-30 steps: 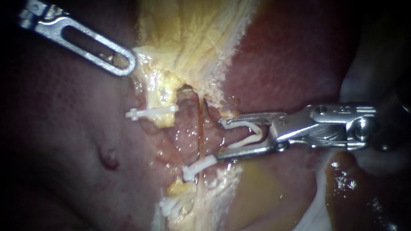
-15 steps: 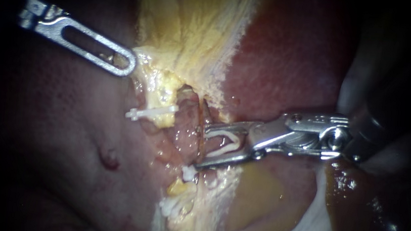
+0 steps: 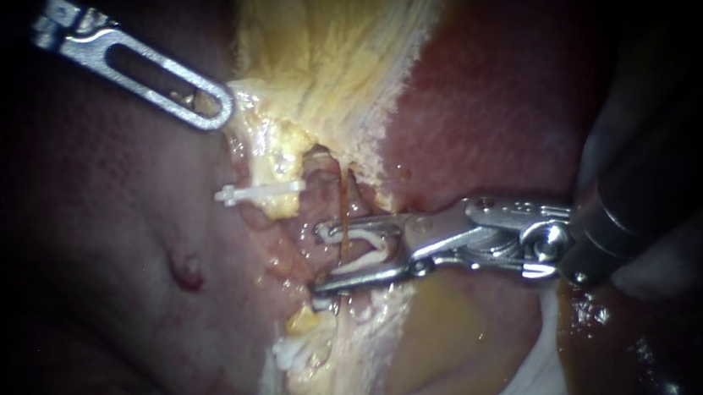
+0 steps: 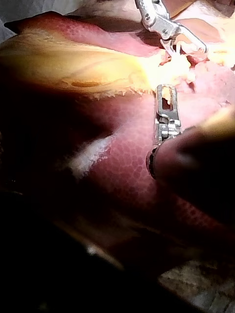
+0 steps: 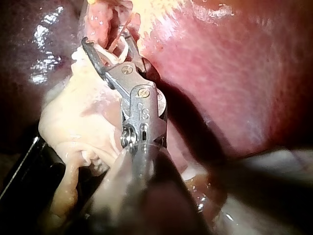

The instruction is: Clipping second clip right tube

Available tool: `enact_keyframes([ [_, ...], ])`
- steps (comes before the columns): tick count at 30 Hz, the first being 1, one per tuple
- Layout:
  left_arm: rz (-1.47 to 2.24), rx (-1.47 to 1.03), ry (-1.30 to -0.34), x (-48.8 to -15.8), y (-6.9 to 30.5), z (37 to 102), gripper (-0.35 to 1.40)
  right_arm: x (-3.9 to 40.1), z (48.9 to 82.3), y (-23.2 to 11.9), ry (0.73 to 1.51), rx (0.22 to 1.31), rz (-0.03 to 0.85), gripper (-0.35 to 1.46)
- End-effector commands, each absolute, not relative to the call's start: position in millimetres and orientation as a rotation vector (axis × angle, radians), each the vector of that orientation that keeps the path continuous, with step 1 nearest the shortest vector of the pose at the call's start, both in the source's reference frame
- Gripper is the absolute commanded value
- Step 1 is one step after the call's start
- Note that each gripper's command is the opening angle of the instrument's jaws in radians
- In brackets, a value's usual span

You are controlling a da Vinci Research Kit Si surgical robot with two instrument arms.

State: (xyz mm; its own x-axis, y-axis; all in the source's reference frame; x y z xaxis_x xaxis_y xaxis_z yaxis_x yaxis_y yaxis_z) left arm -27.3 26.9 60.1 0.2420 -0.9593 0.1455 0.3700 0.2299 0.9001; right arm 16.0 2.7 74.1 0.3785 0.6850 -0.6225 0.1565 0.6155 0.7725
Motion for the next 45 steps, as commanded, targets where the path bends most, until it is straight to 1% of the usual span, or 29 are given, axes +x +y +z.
enact_keyframes([
  [1, -1.085, 0.868, -0.851, -27.3, 26.9, 60.1, -0.35, 16.1, 74.2, 2.6, 1.165, 0.885, 0.4, 0.43],
  [6, -1.085, 0.868, -0.851, -27.3, 26.9, 60.1, -0.35, 16.3, 74.7, 2.3, 1.17, 0.93, 0.408, 0.42],
  [21, -1.085, 0.868, -0.851, -27.4, 26.9, 60.1, -0.35, 16.4, 74.6, 1.9, 1.197, 0.979, 0.428, 0.43],
  [25, -1.085, 0.868, -0.851, -27.4, 26.9, 60.1, -0.35, 16.4, 73.9, 1.8, 1.213, 1.012, 0.428, 0.43],
  [32, -1.085, 0.868, -0.851, -27.3, 26.9, 60.1, -0.35, 16.4, 71.5, 1.1, 1.248, 1.056, 0.417, 0.43],
  [39, -1.085, 0.869, -0.851, -27.3, 26.9, 60.1, -0.35, 15.8, 69.1, 1.2, 1.272, 1.077, 0.418, 0.43],
  [45, -1.085, 0.869, -0.851, -27.3, 26.9, 60.1, -0.35, 15.4, 68.5, 1.5, 1.275, 1.082, 0.419, 0.42],
])
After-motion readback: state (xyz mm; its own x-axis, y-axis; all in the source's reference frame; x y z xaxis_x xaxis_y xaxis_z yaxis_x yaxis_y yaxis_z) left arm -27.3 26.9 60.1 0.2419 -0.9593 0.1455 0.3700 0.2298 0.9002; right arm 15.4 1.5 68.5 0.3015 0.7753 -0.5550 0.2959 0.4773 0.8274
